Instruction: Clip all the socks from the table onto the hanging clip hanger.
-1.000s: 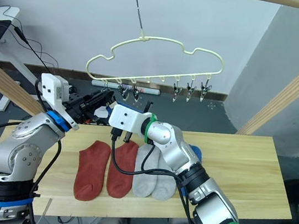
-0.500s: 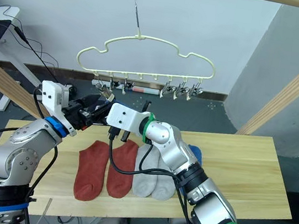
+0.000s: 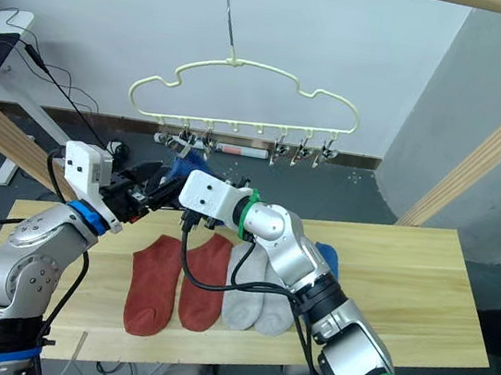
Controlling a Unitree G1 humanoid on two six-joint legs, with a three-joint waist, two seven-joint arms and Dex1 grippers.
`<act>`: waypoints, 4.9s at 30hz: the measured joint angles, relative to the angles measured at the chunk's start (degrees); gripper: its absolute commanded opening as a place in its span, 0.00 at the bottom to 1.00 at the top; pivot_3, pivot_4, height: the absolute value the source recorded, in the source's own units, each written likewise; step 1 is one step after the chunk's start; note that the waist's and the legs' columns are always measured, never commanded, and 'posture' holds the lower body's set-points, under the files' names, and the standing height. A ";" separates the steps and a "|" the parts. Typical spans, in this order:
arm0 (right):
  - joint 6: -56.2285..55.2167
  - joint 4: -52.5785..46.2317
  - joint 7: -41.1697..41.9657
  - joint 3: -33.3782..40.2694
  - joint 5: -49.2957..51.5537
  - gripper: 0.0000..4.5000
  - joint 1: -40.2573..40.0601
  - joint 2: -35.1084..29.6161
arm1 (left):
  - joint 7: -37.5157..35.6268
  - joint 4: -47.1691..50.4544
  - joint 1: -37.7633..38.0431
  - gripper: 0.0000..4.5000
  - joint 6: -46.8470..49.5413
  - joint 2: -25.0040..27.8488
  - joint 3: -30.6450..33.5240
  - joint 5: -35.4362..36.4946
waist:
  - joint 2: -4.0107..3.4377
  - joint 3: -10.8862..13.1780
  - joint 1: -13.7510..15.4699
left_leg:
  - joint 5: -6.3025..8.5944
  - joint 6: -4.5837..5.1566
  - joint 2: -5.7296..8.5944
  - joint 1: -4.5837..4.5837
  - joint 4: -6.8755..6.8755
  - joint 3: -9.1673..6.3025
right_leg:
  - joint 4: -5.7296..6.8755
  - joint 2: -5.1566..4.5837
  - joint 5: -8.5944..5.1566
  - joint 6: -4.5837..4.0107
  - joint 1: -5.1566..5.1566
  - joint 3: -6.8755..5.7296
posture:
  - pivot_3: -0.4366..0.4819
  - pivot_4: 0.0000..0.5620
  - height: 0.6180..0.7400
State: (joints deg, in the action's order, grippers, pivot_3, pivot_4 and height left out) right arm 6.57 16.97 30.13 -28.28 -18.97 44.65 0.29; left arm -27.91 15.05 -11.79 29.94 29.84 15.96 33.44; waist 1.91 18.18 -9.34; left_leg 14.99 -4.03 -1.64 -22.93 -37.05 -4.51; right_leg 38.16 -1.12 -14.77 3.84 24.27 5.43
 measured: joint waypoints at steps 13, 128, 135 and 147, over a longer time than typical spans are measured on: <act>14.90 -33.44 15.23 11.79 16.39 0.54 -15.27 -16.15 | 2.23 3.92 3.13 0.90 -13.99 -3.79 -5.37 -12.26 | 0.03 -0.02 1.45 | 0.01 0.01 0.03 -0.01 -0.05 0.00 | -0.01 -0.03 0.00 0.00 -0.08 -0.01 | 0.28 0.52 1.00; 12.46 -9.87 -9.90 13.84 17.82 0.86 -30.03 -20.60 | 11.91 -7.59 -8.74 0.12 -25.17 -14.41 -10.75 -24.40 | 0.02 -0.01 -0.02 | -0.01 0.04 0.05 0.06 -0.23 0.06 | 0.04 0.06 0.05 0.03 -0.18 0.08 | 0.26 0.56 1.00; 13.28 -8.14 -8.87 15.90 18.61 0.31 -29.86 -17.88 | 10.82 -6.38 -8.02 0.12 -24.05 -14.31 -10.69 -24.24 | 0.02 -0.02 0.20 | -0.01 0.04 0.06 0.09 -0.35 0.03 | 0.07 0.08 0.08 0.09 -0.27 0.08 | 0.27 0.55 1.00; 13.88 -13.67 -6.39 15.90 16.10 0.00 -32.41 -21.47 | 6.33 -4.72 -8.08 0.12 -19.55 -11.53 -9.02 -17.95 | 0.00 -0.01 1.09 | 0.00 0.04 0.07 0.00 -0.73 0.06 | 0.06 0.09 0.13 0.19 -0.30 0.14 | 0.27 0.54 1.00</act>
State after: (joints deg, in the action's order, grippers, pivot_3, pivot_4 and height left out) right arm 20.45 3.30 23.74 -12.37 -2.87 12.24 -21.18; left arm -21.58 10.34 -19.88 10.39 18.31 6.94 15.49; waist 1.91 18.17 -8.25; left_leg 14.99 -3.99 -1.57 -22.94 -37.77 -4.45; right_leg 38.22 -1.03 -14.64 4.03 23.97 5.57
